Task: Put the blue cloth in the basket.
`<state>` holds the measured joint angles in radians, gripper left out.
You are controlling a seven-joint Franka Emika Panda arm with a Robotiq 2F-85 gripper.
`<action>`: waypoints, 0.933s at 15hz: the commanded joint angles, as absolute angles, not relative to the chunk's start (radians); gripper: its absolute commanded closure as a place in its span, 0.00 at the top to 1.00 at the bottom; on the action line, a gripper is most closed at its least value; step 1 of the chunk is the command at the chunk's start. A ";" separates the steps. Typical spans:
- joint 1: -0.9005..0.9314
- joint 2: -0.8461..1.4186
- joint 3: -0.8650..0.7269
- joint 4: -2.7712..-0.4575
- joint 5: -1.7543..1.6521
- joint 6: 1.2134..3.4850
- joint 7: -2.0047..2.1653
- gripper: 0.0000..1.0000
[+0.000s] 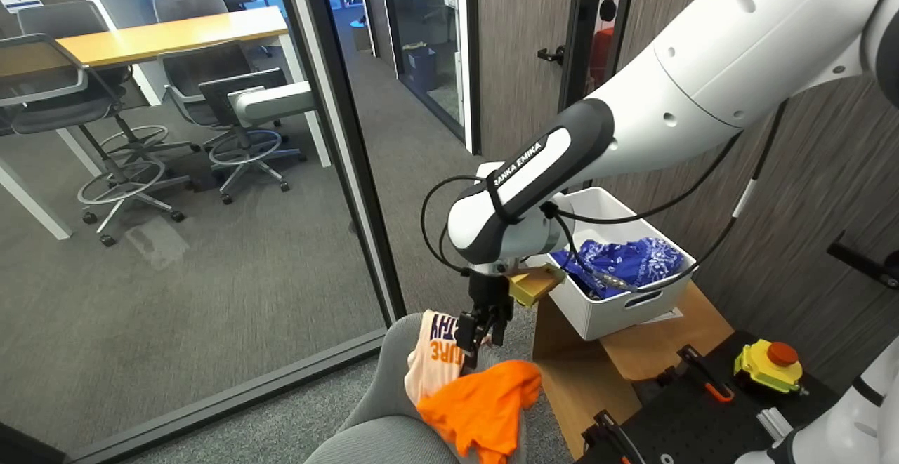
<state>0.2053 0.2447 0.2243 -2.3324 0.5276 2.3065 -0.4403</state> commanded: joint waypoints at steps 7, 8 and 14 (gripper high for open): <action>0.225 -0.158 0.239 -2.539 0.353 2.193 -0.100 1.00; 0.229 -0.209 0.240 -2.557 0.343 2.174 -0.066 1.00; 0.242 -0.545 0.238 -2.601 0.227 1.943 0.083 1.00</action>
<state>0.2339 -0.3488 0.2404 -2.5657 0.2838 2.0568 0.0267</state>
